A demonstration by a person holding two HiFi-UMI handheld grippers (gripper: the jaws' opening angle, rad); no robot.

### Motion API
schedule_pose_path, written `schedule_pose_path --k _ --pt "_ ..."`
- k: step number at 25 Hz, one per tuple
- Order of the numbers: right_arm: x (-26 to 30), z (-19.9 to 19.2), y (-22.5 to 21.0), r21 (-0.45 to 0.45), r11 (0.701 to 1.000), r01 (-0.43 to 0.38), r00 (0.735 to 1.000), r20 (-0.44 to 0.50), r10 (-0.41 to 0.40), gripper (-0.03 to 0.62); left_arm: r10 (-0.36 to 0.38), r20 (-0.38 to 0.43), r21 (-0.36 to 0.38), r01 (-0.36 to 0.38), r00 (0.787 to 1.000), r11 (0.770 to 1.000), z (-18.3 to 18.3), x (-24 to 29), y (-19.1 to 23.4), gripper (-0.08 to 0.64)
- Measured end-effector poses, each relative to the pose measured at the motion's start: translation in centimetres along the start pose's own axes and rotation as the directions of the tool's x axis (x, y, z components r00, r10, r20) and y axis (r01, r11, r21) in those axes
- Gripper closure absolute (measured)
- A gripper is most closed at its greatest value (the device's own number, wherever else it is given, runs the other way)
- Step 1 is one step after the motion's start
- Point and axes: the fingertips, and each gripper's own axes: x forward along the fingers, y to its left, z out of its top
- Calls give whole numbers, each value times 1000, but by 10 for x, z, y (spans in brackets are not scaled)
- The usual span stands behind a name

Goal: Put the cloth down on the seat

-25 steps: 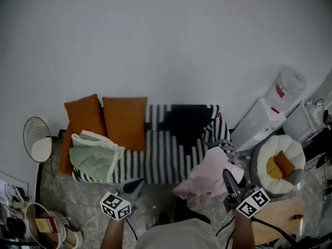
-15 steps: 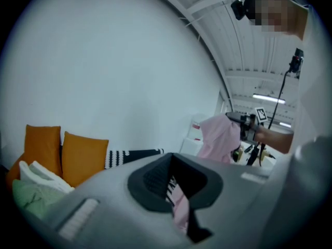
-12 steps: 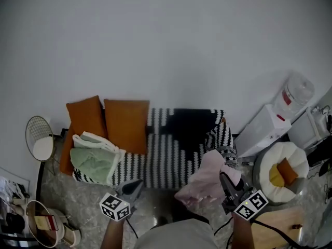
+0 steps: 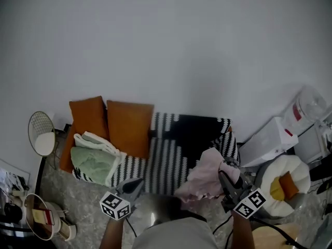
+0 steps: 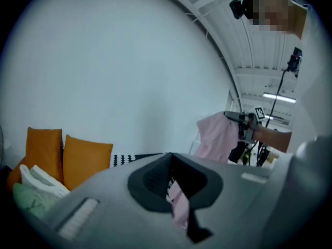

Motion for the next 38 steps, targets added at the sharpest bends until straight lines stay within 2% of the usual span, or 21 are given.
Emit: schedule_pose_path --k 12,18,22,28,38 --pt "89 22 -90 -22 990 -137 990 -45 136 548 86 9 -20 -86 996 996 27 80 38 561" --pt "126 38 -116 -43 974 -221 974 -51 219 548 120 21 -30 -120 993 992 40 114 46 561" --pt "144 38 -131 -50 968 -247 968 -66 244 548 127 12 -40 -126 992 991 41 130 48 561" --pt "169 14 -150 -8 971 -237 967 -99 235 548 122 -24 -47 -123 992 991 39 146 61 561" --pt "204 -49 -176 57 989 -135 975 -172 143 548 42 -80 -62 -47 996 997 21 176 89 561"
